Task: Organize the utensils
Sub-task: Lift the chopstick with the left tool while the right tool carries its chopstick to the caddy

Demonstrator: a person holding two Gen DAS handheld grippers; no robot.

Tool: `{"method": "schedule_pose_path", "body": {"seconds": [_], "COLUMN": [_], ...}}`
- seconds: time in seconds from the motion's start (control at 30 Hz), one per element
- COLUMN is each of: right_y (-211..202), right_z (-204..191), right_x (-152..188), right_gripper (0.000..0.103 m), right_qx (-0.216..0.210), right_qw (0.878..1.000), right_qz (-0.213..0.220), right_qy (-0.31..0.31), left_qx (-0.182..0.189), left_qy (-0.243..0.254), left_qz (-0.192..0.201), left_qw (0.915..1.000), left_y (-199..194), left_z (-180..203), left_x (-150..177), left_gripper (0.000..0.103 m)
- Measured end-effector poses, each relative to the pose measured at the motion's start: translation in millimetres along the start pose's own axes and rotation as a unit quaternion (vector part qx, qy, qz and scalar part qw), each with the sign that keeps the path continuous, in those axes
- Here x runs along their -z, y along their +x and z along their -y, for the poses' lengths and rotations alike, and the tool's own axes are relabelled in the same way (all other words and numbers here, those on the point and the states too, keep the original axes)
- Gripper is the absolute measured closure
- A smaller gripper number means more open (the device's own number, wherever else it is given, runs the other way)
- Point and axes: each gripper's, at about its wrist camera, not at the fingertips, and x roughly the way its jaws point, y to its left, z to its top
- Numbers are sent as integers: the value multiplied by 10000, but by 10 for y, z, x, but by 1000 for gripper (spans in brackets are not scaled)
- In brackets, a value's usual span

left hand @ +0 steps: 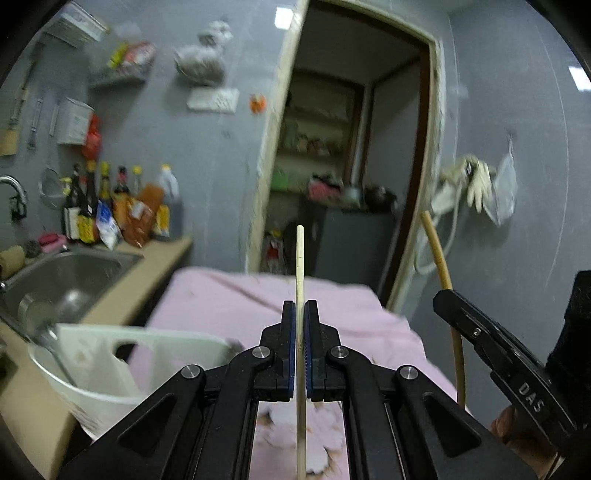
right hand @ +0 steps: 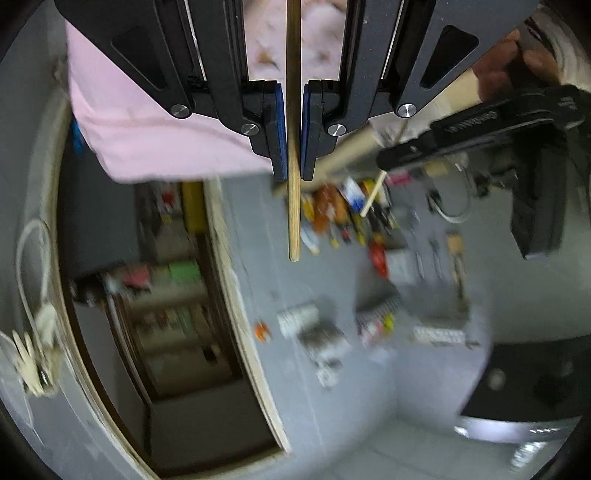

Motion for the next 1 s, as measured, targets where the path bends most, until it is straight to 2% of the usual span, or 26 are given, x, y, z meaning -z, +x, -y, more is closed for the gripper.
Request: {"method": "schedule_pose_path", "body": {"seconds": [0.2, 0.33, 0.43, 0.6, 0.73, 0.9, 1.0], "right_y": [187, 425, 620, 863, 1001, 1069, 1097], "right_z": [-370, -535, -633, -702, -717, -761, -728], "right_x": [-259, -416, -505, -521, -398, -246, -212], "right_gripper": [98, 98, 98, 98, 98, 98, 98], "right_qx": [-495, -832, -916, -931, -659, -297, -258], "right_qw": [9965, 9906, 9862, 9814, 9795, 9795, 9779], "right_qz": [673, 1063, 1309, 1494, 1632, 1732, 1775], "right_qy": [-96, 241, 442, 769, 983, 988, 1072], "left_qx": [-323, -644, -882, -1191, -1296, -1427, -1547], "left_qy": [-235, -498, -798, -1351, -1773, -1905, -1988], "left_qz": [744, 1073, 1234, 1405, 1490, 1717, 1879], "left_qw": [9964, 9909, 9852, 9736, 9641, 9559, 9493], "left_y": [-285, -418, -481, -543, -555, -608, -625], "left_z": [-401, -784, -1113, -1573, -1823, -1871, -1887], "left_x": [-368, -551, -611, -603, -538, -410, -347], "left_gripper": [101, 101, 101, 101, 101, 101, 101]}}
